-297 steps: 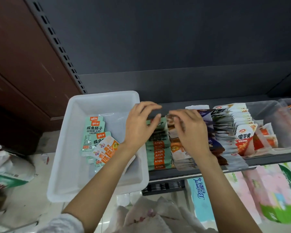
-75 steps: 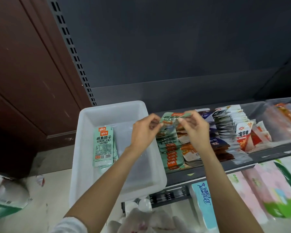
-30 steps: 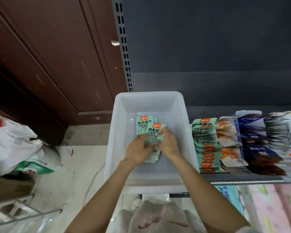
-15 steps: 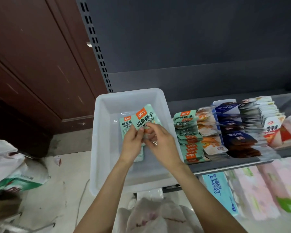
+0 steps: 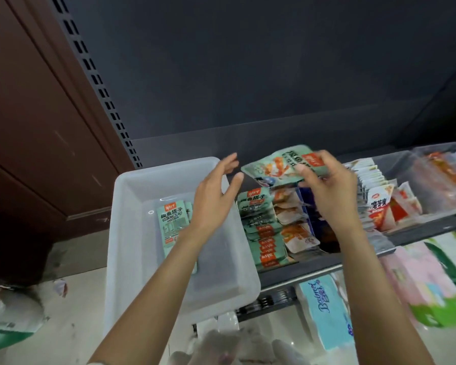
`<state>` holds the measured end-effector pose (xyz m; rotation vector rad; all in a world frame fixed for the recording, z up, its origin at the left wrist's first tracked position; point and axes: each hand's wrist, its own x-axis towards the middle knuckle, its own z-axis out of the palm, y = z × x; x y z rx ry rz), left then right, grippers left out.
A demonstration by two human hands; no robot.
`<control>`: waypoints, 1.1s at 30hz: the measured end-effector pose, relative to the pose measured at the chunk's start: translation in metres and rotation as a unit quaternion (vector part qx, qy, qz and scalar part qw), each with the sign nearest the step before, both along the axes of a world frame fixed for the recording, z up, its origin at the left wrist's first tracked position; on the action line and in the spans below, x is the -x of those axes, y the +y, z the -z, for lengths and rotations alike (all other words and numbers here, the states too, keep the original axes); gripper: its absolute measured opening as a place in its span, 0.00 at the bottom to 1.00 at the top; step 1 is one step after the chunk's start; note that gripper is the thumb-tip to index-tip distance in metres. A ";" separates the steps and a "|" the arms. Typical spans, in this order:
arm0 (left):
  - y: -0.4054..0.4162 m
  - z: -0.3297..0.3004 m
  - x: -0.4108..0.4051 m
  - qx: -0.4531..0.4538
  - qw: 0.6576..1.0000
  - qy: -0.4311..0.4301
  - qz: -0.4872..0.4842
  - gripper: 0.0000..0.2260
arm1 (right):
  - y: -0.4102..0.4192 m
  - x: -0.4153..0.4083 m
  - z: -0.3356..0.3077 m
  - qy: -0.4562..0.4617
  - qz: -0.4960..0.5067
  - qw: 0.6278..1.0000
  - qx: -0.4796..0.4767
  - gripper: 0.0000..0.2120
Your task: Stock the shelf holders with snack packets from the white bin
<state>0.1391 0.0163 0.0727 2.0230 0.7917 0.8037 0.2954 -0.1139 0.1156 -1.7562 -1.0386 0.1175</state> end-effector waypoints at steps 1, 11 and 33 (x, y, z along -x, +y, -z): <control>0.002 0.009 -0.006 -0.006 0.998 0.068 0.005 0.21 | -0.002 -0.007 0.000 0.063 0.020 0.997 -0.038 0.03; -0.026 0.065 0.002 -0.188 0.945 0.227 0.139 0.16 | 0.026 -0.030 0.027 -0.130 -0.076 0.987 0.060 0.08; 0.032 0.108 0.102 -0.036 0.945 0.286 -0.153 0.17 | 0.104 0.115 0.094 -0.082 -0.265 0.940 0.196 0.18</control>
